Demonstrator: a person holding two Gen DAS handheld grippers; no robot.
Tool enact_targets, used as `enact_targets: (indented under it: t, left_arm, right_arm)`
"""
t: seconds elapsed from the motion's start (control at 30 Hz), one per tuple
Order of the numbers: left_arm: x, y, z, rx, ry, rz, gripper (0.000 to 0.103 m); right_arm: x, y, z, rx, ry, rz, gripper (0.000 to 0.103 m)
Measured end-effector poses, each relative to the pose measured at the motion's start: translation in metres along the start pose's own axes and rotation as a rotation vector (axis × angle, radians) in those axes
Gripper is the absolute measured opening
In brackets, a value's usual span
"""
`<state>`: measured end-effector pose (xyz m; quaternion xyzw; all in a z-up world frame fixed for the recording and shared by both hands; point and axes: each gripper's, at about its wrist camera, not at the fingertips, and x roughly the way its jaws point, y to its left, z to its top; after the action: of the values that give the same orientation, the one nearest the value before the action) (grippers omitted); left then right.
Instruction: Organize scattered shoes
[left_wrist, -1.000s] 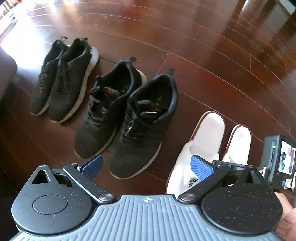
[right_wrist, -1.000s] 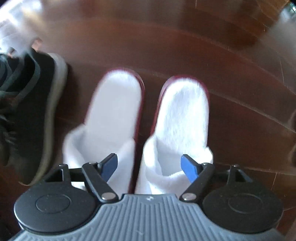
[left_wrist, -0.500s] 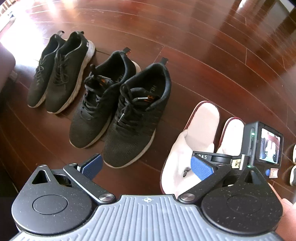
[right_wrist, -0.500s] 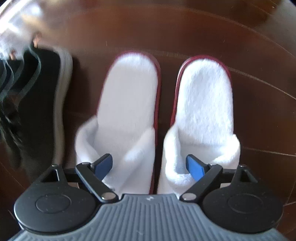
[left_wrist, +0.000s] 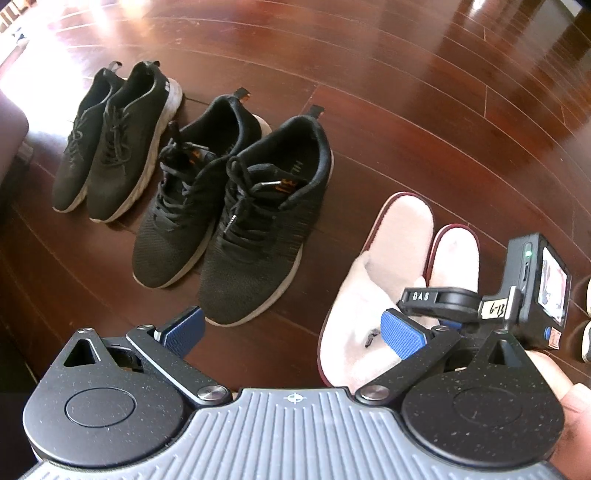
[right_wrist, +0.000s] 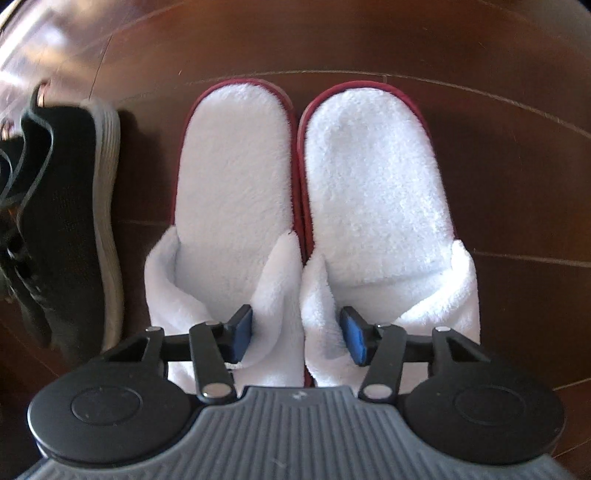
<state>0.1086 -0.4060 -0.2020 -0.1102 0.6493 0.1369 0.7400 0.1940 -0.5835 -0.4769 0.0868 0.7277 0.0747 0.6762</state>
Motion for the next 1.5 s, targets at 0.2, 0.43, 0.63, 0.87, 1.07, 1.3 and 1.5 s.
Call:
enact_targets:
  t: [0.2,0.43,0.63,0.87,1.07,1.3,1.5]
  left_arm:
    - [0.0,-0.006,-0.001,0.011,0.0,-0.004,0.102]
    - [0.0,-0.008,0.004,0.016,-0.004,-0.006,0.102]
    - [0.001,-0.008,0.007,0.008,-0.003,-0.008,0.102]
    - [-0.001,-0.013,0.006,0.02,-0.012,-0.011,0.102]
    - [-0.007,-0.026,0.0,0.052,-0.029,-0.016,0.102]
    - [-0.013,-0.051,-0.014,0.125,-0.053,-0.018,0.102]
    - [-0.018,-0.077,-0.03,0.194,-0.078,-0.016,0.102]
  right_arm:
    - [-0.008,-0.016,0.004,0.048,-0.046,0.036,0.068]
    - [-0.005,-0.039,0.008,0.098,-0.015,0.056,0.071]
    - [-0.008,-0.04,0.011,0.037,-0.009,-0.04,0.038]
    - [-0.018,-0.064,0.017,0.053,-0.002,0.023,0.019]
    - [-0.043,-0.112,0.012,0.19,-0.073,0.118,0.019]
    - [-0.087,-0.177,0.008,0.317,-0.172,0.189,0.019]
    - [-0.135,-0.264,-0.01,0.497,-0.304,0.217,0.019]
